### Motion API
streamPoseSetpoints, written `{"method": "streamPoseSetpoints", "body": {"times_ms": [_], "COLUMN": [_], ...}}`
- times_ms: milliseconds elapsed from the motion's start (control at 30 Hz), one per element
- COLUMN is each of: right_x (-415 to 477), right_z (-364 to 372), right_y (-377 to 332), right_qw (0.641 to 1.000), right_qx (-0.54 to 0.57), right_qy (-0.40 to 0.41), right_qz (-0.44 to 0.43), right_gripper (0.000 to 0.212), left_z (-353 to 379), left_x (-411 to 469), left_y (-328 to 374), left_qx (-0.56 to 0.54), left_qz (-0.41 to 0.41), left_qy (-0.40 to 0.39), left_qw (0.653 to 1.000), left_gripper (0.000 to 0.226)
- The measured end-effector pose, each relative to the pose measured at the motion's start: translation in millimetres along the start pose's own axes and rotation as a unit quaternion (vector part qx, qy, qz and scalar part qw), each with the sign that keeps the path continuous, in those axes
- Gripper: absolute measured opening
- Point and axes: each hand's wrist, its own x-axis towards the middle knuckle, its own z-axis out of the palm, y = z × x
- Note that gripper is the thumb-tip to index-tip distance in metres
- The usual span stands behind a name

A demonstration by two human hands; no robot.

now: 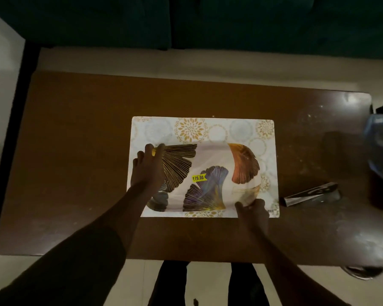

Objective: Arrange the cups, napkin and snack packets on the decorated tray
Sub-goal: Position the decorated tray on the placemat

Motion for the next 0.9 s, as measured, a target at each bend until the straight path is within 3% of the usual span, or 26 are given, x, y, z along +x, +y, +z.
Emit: {"method": "streamPoseSetpoints", "body": {"times_ms": [300, 400, 533, 633, 733, 900], "right_x": [0.5, -2.2, 1.1, 6.0, 14.1, 19.4], "right_z": [-5.1, -15.3, -39.3, -53.0, -52.9, -42.4], "right_y": [2.6, 1.0, -9.8, -17.7, -20.9, -22.7], "right_qw": [1.000, 0.997, 0.984, 0.987, 0.996, 0.996], "right_qx": [-0.004, -0.004, 0.000, 0.024, -0.002, -0.014], "right_qy": [0.011, 0.051, 0.121, 0.107, 0.024, -0.008], "right_qz": [-0.018, -0.049, -0.133, -0.118, -0.084, -0.091], "right_gripper": [0.053, 0.061, 0.050, 0.044, 0.052, 0.047], "left_z": [-3.0, -5.4, -12.6, -13.9, -10.5, -10.5], "left_x": [-7.2, -7.8, -6.0, -9.1, -10.4, -2.2], "left_y": [7.8, 9.0, 22.9, 33.8, 35.9, 42.9], "left_qx": [0.004, -0.004, 0.004, -0.057, -0.177, -0.186], "left_qz": [-0.005, -0.004, -0.003, -0.131, -0.287, -0.254], "left_qy": [-0.014, -0.012, 0.000, 0.021, 0.034, 0.045], "left_qw": [1.000, 1.000, 1.000, 0.989, 0.941, 0.948], "left_gripper": [0.066, 0.066, 0.067, 0.065, 0.063, 0.060]}}
